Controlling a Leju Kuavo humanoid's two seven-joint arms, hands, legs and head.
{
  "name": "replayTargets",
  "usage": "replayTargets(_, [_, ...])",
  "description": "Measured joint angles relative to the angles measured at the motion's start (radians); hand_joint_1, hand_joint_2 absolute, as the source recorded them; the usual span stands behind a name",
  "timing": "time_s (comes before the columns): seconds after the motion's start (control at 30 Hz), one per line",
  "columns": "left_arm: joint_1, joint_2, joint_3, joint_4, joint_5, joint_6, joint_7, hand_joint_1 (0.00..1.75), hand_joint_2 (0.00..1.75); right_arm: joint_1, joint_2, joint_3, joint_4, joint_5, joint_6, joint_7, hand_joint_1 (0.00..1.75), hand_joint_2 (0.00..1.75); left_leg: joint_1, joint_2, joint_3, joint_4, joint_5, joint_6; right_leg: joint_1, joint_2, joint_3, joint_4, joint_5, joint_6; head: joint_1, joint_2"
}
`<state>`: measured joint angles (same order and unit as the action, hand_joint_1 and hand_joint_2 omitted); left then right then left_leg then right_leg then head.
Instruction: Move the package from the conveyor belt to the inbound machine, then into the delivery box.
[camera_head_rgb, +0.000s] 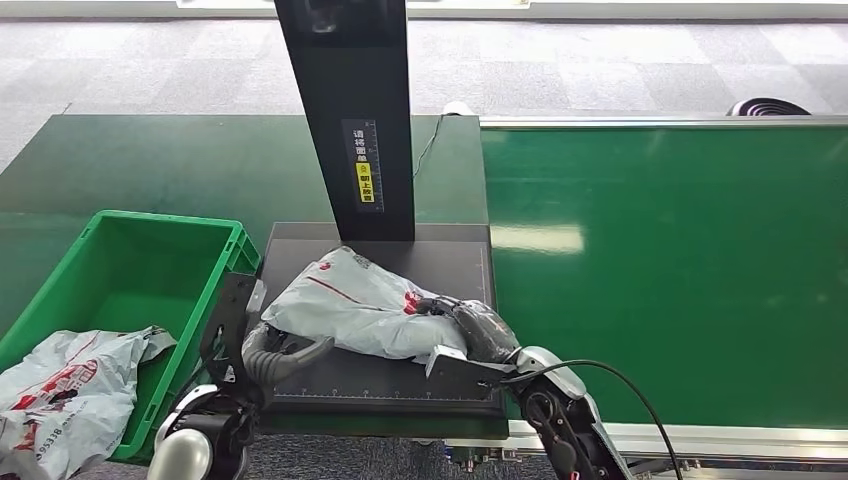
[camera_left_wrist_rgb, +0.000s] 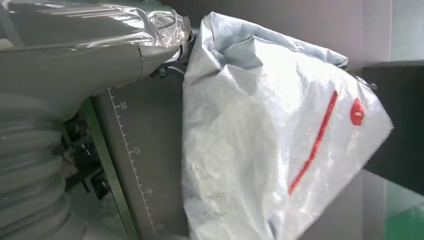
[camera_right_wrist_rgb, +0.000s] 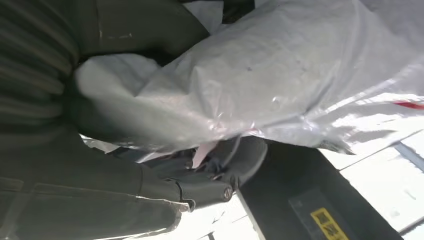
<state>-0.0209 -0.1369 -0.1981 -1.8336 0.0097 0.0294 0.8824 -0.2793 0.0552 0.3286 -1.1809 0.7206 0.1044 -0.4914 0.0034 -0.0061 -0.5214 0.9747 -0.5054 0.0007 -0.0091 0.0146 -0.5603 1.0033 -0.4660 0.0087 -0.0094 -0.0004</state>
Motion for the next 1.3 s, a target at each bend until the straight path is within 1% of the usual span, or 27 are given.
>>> replayTargets(0.07, [-0.004,-0.014,0.031,-0.025,0.059,0.052,0.000,0.00,1.75,0.005,0.000,-0.004,-0.023,-0.119,0.056,-0.046,0.00,1.75,0.000,0.000,0.000,0.000,0.000,0.000,0.000,0.000,0.000,0.000,0.000,0.000,0.000,0.000])
replayTargets(0.13, [-0.012,-0.022,0.062,-0.040,0.089,0.083,0.000,0.00,1.75,0.014,-0.001,-0.010,-0.059,-0.233,0.123,-0.074,0.00,1.75,0.000,0.000,0.000,0.000,0.000,0.000,0.000,0.000,0.000,0.000,0.000,0.000,0.000,0.000])
replayTargets(0.2, [-0.019,-0.024,0.080,-0.047,0.092,0.094,0.000,0.00,1.75,0.025,-0.003,-0.017,-0.096,-0.308,0.171,-0.083,0.00,1.75,0.000,0.000,0.000,0.000,0.000,0.000,0.000,0.000,0.000,0.000,0.000,0.000,0.000,0.000])
replayTargets(0.3, [-0.028,-0.028,0.090,-0.050,0.090,0.103,0.000,0.00,1.75,0.043,-0.006,-0.027,-0.148,-0.370,0.210,-0.088,0.00,1.75,0.000,0.000,-0.001,0.000,0.000,0.000,0.000,0.000,0.000,0.000,0.000,0.000,0.000,0.000])
replayTargets(0.43, [-0.036,-0.031,0.098,-0.053,0.082,0.131,0.000,0.00,1.75,0.064,-0.008,-0.038,-0.200,-0.380,0.215,-0.075,0.00,1.75,0.000,0.000,-0.001,0.000,0.000,0.000,0.000,0.000,0.000,0.000,0.000,0.000,0.000,0.000])
replayTargets(0.5, [-0.038,-0.033,0.101,-0.064,0.055,0.166,0.000,0.00,1.75,0.068,-0.008,-0.043,-0.215,-0.381,0.213,-0.070,0.00,1.75,0.000,0.000,0.000,0.000,0.000,0.000,0.000,0.000,0.000,0.000,0.000,0.000,0.000,0.000])
replayTargets(0.57, [-0.041,-0.035,0.101,-0.085,0.019,0.227,0.000,0.00,1.75,0.071,-0.008,-0.046,-0.225,-0.382,0.211,-0.068,0.00,1.75,0.000,-0.001,0.000,0.000,0.000,0.000,0.000,0.000,0.000,0.000,0.000,0.000,0.000,0.000])
replayTargets(0.73, [-0.050,-0.030,0.089,-0.186,-0.032,0.441,0.000,0.00,1.75,0.077,-0.008,-0.047,-0.237,-0.375,0.203,-0.055,0.00,1.75,0.000,-0.001,-0.001,0.000,0.000,0.000,0.000,0.000,0.000,0.000,0.000,0.000,0.000,0.000])
replayTargets(0.83, [-0.051,-0.022,0.079,-0.246,-0.052,0.529,0.000,0.00,1.75,0.077,-0.009,-0.047,-0.237,-0.370,0.198,-0.049,0.00,1.75,0.000,-0.002,-0.001,0.000,0.000,0.000,0.000,-0.001,0.000,0.000,0.000,0.000,0.000,0.000])
replayTargets(0.9, [-0.051,-0.012,0.070,-0.285,-0.080,0.570,0.000,0.00,1.75,0.077,-0.010,-0.047,-0.237,-0.368,0.195,-0.048,0.00,1.75,0.000,-0.002,-0.001,0.000,0.000,0.000,0.000,-0.001,0.000,0.000,0.000,0.000,0.000,0.000])
replayTargets(1.03, [-0.050,0.001,0.051,-0.351,-0.182,0.592,0.000,0.00,1.75,0.077,-0.012,-0.047,-0.237,-0.366,0.190,-0.047,0.00,1.75,0.000,-0.004,-0.001,0.000,0.000,0.000,0.000,-0.002,0.000,0.000,0.000,0.000,0.000,0.000])
replayTargets(1.1, [-0.050,0.018,0.023,-0.361,-0.214,0.593,0.000,0.00,1.75,0.077,-0.014,-0.047,-0.237,-0.366,0.188,-0.046,0.00,1.75,0.000,-0.005,-0.001,0.000,0.000,0.000,0.000,-0.003,0.000,0.000,0.000,0.000,0.000,0.000])
replayTargets(1.23, [-0.064,0.083,-0.087,-0.321,-0.229,0.592,0.000,0.00,1.75,0.077,-0.016,-0.047,-0.237,-0.366,0.184,-0.045,0.00,1.75,0.000,-0.005,-0.001,0.000,0.000,0.000,0.000,-0.003,0.000,0.000,0.000,0.000,0.000,0.000])
replayTargets(1.3, [-0.072,0.108,-0.135,-0.296,-0.228,0.587,0.000,0.00,1.75,0.077,-0.017,-0.047,-0.236,-0.366,0.183,-0.045,0.00,1.75,0.000,-0.004,-0.001,0.000,0.000,0.000,0.000,-0.003,0.000,0.000,0.000,0.000,0.000,0.000])
